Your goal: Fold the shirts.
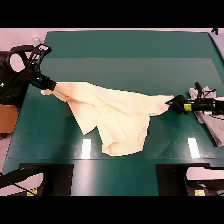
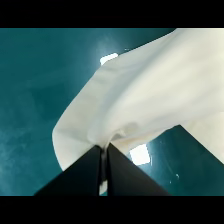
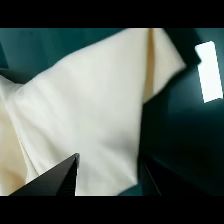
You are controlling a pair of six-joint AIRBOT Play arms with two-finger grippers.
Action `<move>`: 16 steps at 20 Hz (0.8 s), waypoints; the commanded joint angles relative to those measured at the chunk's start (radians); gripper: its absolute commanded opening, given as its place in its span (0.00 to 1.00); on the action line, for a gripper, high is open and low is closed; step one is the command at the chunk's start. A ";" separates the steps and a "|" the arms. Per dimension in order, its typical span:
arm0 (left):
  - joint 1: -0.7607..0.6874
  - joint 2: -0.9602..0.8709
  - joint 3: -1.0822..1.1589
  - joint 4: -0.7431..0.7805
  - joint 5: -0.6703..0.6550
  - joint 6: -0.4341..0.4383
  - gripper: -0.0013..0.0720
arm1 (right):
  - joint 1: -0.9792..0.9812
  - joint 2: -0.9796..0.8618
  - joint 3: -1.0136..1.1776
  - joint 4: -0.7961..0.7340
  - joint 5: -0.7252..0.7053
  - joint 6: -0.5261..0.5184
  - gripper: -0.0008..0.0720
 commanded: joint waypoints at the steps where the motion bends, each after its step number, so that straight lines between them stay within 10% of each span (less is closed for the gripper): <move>1: 0.000 0.000 0.000 0.000 -0.002 0.000 0.06 | 0.067 -0.063 0.044 -0.002 -0.018 -0.010 0.62; 4: 0.000 0.000 0.000 0.000 -0.002 0.000 0.05 | 0.083 -0.039 0.051 0.005 -0.018 -0.010 0.04; 16: 0.000 0.183 0.616 -0.021 -0.024 0.019 0.05 | 0.036 0.449 0.502 0.266 -0.004 0.069 0.04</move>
